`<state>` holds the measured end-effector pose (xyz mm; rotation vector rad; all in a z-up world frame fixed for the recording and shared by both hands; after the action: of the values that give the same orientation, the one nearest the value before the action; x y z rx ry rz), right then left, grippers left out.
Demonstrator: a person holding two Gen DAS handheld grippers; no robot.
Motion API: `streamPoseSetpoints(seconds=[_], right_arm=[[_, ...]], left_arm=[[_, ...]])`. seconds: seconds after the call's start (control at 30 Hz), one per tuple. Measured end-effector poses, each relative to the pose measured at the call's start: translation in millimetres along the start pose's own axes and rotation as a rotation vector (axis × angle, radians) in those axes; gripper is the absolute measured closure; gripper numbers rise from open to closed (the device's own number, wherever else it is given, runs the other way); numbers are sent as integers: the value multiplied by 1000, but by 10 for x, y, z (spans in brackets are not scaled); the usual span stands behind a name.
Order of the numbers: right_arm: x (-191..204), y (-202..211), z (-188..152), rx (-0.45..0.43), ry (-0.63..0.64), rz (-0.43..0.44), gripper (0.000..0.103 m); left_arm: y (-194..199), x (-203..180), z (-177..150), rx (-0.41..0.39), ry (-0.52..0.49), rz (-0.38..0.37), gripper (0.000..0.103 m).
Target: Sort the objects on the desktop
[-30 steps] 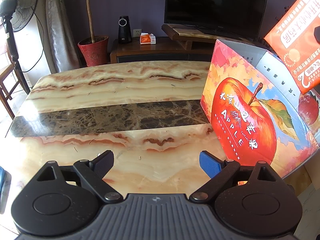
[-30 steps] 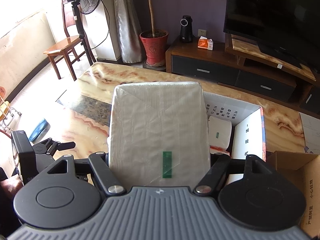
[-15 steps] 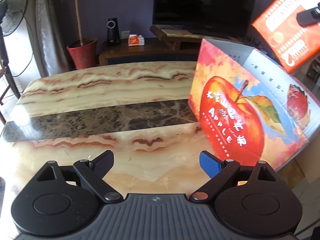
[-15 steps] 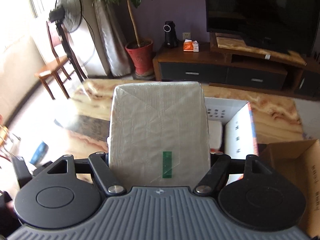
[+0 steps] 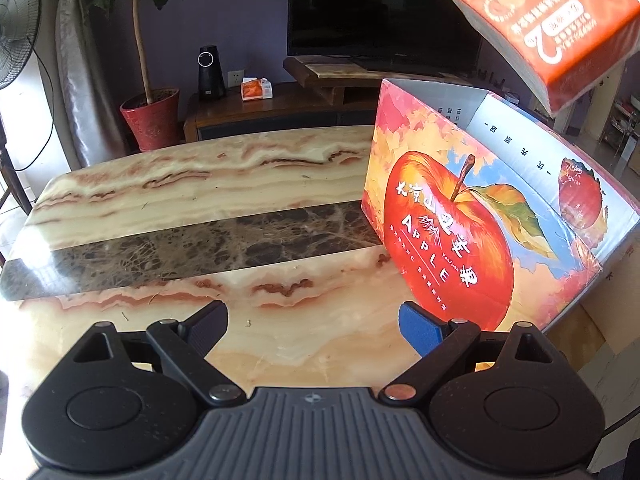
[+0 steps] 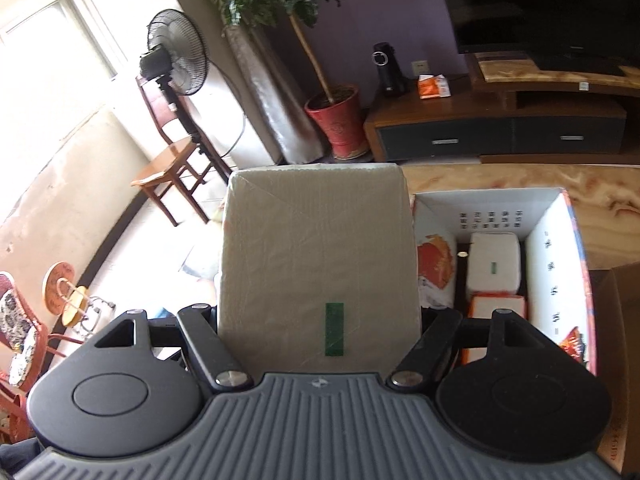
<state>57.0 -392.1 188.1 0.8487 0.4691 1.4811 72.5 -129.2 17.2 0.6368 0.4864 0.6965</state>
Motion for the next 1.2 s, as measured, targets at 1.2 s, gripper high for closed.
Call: streamPoseSetpoints(seconds=[1.2], right_arm=[[742,137,-124,58,119,151,28]], left_arm=[[-10,-14,-9,-2,-15,26,10]])
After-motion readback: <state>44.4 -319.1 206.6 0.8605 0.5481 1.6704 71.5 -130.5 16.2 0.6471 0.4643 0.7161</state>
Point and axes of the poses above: each gripper's, at about its wrist camera, not at the fingertips, and y roughly against the way its jaws point, x to its left, z to its top, the point moved 5 cm from there along -y, roughly the way its jaws point, and after that the axes turned 15 degrees about -z, right-handed, at the moved point
